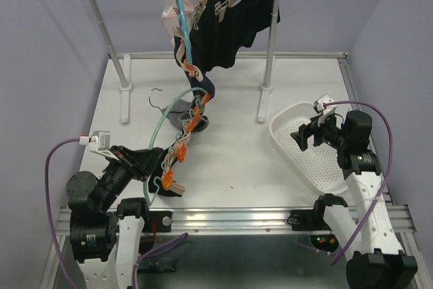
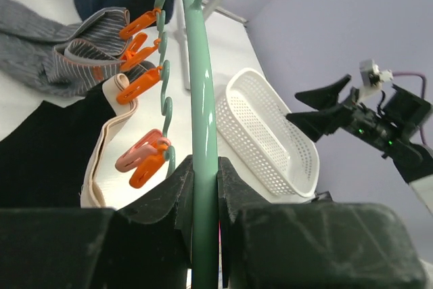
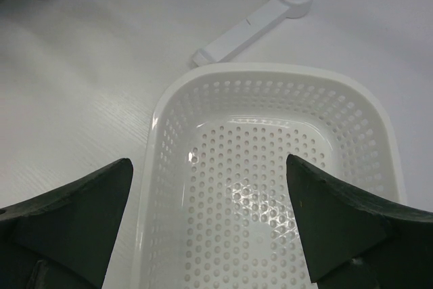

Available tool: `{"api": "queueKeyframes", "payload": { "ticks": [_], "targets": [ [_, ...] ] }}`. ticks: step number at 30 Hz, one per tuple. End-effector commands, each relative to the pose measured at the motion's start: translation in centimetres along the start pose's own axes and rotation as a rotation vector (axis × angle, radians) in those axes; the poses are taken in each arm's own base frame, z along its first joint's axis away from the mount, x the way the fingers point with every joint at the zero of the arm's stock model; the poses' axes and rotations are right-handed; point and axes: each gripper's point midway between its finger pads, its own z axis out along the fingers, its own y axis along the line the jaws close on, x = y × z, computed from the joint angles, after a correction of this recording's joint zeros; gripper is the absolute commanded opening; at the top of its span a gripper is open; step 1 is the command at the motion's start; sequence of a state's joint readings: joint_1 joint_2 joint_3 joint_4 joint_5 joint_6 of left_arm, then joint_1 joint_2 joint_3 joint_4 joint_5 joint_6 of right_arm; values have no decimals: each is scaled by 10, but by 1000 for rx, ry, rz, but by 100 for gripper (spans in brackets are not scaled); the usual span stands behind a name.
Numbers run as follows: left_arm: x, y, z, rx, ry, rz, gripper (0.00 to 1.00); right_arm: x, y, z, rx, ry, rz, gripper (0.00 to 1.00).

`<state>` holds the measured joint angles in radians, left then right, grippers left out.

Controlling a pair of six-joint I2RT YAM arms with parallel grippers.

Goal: Remove the underwear clipped to the hanger
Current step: Pick up the hanger from the clothesline, then remove the underwear from the hanger.

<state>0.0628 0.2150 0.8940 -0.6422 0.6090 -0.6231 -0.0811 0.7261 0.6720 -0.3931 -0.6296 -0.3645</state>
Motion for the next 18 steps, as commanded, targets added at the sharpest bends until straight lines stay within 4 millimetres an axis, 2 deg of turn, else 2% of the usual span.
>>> {"api": "queueKeyframes", "payload": {
  "ticks": [1,4,9,14,18],
  "targets": [
    [-13,-50,-9,264,-55,154,0,-3,5,-1,-25,-21,-24,100],
    [-9,-59,-11,357,-80,206,0,-4,8,-1,-43,-26,-27,100],
    [-6,-63,-6,443,-87,209,0,-3,20,-1,-112,-43,-75,100],
    [-22,-73,1,488,-104,235,0,-8,52,-4,-314,-94,-112,100],
    [-37,-77,13,507,-108,235,0,-24,78,-13,-501,-157,-162,100]
  ]
}}
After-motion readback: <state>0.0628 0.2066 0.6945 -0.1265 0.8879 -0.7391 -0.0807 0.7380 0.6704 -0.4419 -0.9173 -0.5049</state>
